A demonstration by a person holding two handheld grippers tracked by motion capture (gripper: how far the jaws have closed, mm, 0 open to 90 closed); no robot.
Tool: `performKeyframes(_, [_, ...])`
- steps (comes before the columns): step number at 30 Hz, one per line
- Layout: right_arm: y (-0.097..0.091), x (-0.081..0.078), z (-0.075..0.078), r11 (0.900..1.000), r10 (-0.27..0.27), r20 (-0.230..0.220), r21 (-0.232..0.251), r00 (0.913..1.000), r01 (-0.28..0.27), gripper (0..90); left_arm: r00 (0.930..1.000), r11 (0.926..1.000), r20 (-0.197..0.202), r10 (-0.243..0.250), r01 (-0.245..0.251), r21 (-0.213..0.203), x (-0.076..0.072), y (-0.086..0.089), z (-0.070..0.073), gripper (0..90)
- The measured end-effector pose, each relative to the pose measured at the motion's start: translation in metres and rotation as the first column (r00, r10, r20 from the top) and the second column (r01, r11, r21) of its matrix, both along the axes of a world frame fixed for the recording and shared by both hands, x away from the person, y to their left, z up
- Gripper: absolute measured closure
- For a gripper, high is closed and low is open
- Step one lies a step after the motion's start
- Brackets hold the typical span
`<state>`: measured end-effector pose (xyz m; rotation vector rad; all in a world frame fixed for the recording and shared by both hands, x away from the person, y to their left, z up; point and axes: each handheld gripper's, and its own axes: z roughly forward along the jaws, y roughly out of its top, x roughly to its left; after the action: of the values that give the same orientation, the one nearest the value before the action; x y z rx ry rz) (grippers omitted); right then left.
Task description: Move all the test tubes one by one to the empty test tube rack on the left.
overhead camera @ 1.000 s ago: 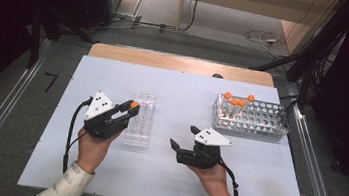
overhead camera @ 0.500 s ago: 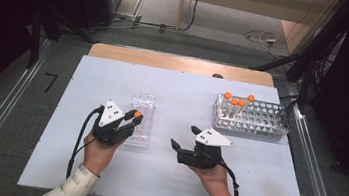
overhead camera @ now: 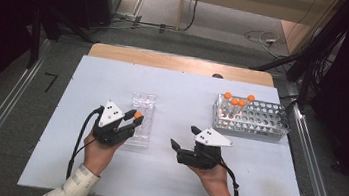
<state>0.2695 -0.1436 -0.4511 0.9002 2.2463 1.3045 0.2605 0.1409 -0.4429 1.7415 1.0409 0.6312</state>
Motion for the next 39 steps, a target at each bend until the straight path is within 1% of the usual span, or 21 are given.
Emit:
performKeyframes(3, [0.0, 0.0, 0.0, 1.0, -0.002, -0.001, 0.002, 1.0, 0.002, 19.2, 1.0, 0.9998, 0.008, 0.005, -0.005, -0.018, -0.001, 0.001, 0.002, 50.3])
performKeyframes(6, [0.0, 0.0, 0.0, 1.0, -0.003, -0.001, 0.006, 1.0, 0.003, 19.2, 0.9995, 0.9986, 0.002, 0.033, -0.032, -0.041, -0.002, 0.002, 0.005, 34.3])
performKeyframes(7, [-0.001, 0.0, 0.0, 1.0, -0.004, 0.0, 0.006, 1.0, 0.004, 19.2, 0.9993, 0.9983, -0.001, 0.036, -0.036, -0.046, -0.002, 0.003, 0.006, 28.5])
performKeyframes(8, [-0.001, 0.0, 0.0, 1.0, -0.003, 0.001, 0.005, 1.0, 0.003, 19.2, 0.9992, 0.9981, -0.008, 0.038, -0.039, -0.048, -0.002, 0.003, 0.006, 24.5])
performKeyframes(10, [-0.001, 0.0, 0.001, 1.0, -0.005, 0.001, 0.003, 1.0, 0.005, 19.2, 0.9987, 0.9972, -0.012, 0.05, -0.051, -0.054, -0.003, 0.005, 0.007, 19.1])
performKeyframes(13, [-0.002, 0.0, 0.001, 1.0, -0.007, 0.004, 0.004, 1.0, 0.007, 19.2, 0.9978, 0.9958, -0.015, 0.064, -0.065, -0.065, -0.004, 0.009, 0.009, 14.7])
performKeyframes(17, [-0.004, 0.001, 0.002, 0.9999, -0.012, 0.005, 0.008, 0.9999, 0.012, 19.2, 0.9963, 0.9938, -0.021, 0.084, -0.085, -0.071, -0.005, 0.016, 0.009, 11.2])
performKeyframes(23, [-0.008, 0.002, 0.003, 0.9996, -0.024, 0.007, 0.011, 0.9997, 0.024, 19.2, 0.9934, 0.9882, -0.029, 0.111, -0.113, -0.103, -0.006, 0.028, 0.007, 10.0])
performKeyframes(27, [-0.011, 0.003, 0.003, 0.9995, -0.029, 0.009, 0.012, 0.9995, 0.029, 19.3, 0.991, 0.9858, -0.025, 0.132, -0.134, -0.102, -0.007, 0.033, 0.005, 10.0])
performKeyframes(31, [-0.014, 0.004, 0.004, 0.9991, -0.04, 0.01, 0.016, 0.9991, 0.04, 19.2, 0.9885, 0.9846, -0.021, 0.15, -0.151, -0.088, -0.009, 0.036, 0.002, 10.1])
performKeyframes(36, [-0.02, 0.005, 0.005, 0.9982, -0.057, 0.01, 0.019, 0.9983, 0.057, 19.2, 0.9873, 0.9833, -0.026, 0.157, -0.158, -0.089, -0.011, 0.039, 0.0, 10.1])
performKeyframes(39, [-0.022, 0.006, 0.006, 0.9977, -0.064, 0.013, 0.022, 0.9978, 0.064, 19.2, 0.9871, 0.983, -0.019, 0.159, -0.16, -0.09, -0.012, 0.04, 0.0, 10.1])
